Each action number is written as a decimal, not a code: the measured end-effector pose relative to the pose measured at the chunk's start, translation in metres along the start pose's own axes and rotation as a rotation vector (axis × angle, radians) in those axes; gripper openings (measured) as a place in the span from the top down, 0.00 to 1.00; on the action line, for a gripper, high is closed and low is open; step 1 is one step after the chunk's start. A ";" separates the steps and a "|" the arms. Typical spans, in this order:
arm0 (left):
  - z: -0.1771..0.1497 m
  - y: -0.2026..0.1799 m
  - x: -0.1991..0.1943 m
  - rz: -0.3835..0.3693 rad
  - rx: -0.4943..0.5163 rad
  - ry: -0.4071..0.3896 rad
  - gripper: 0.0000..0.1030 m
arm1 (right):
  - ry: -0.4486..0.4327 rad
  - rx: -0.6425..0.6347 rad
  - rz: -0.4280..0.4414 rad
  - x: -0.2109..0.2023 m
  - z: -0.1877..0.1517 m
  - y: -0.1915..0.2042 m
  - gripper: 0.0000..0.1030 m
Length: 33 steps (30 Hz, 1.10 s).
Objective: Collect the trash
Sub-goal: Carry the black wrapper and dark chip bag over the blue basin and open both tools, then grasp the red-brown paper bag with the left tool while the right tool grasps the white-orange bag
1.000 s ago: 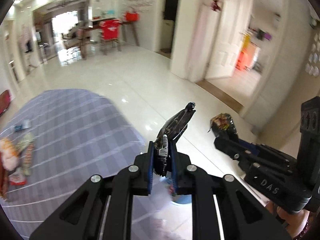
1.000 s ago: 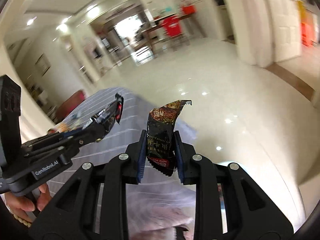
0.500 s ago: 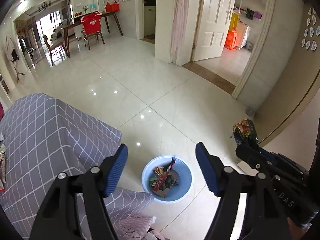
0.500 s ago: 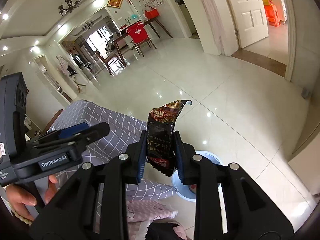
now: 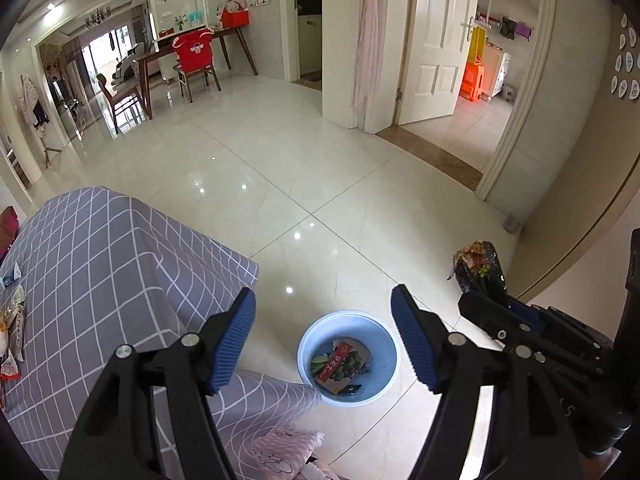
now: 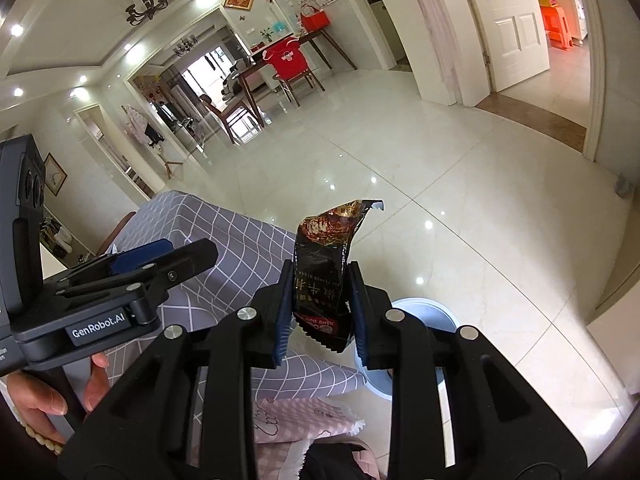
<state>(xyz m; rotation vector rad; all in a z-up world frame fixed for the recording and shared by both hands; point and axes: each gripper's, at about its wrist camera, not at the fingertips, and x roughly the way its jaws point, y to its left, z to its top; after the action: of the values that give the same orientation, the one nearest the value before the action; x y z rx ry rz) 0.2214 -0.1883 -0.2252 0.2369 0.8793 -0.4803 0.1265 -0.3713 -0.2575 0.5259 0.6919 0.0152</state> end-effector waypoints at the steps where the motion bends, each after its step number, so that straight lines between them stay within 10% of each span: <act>1: 0.000 0.003 -0.002 0.003 -0.004 -0.002 0.33 | -0.001 -0.002 0.001 0.002 0.001 0.002 0.75; 7: -0.002 0.022 -0.011 0.027 -0.041 -0.021 0.31 | -0.014 -0.010 0.002 0.012 0.007 0.009 0.70; 10: -0.002 0.032 -0.014 0.037 -0.060 -0.026 0.29 | -0.032 -0.004 -0.040 0.018 0.008 0.008 0.40; 33: -0.031 0.128 -0.077 0.104 -0.169 -0.095 0.29 | 0.006 -0.143 0.063 0.019 -0.005 0.109 0.40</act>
<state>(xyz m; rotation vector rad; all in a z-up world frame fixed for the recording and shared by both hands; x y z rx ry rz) 0.2226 -0.0414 -0.1837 0.1037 0.8058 -0.3157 0.1560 -0.2703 -0.2212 0.4103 0.6747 0.1240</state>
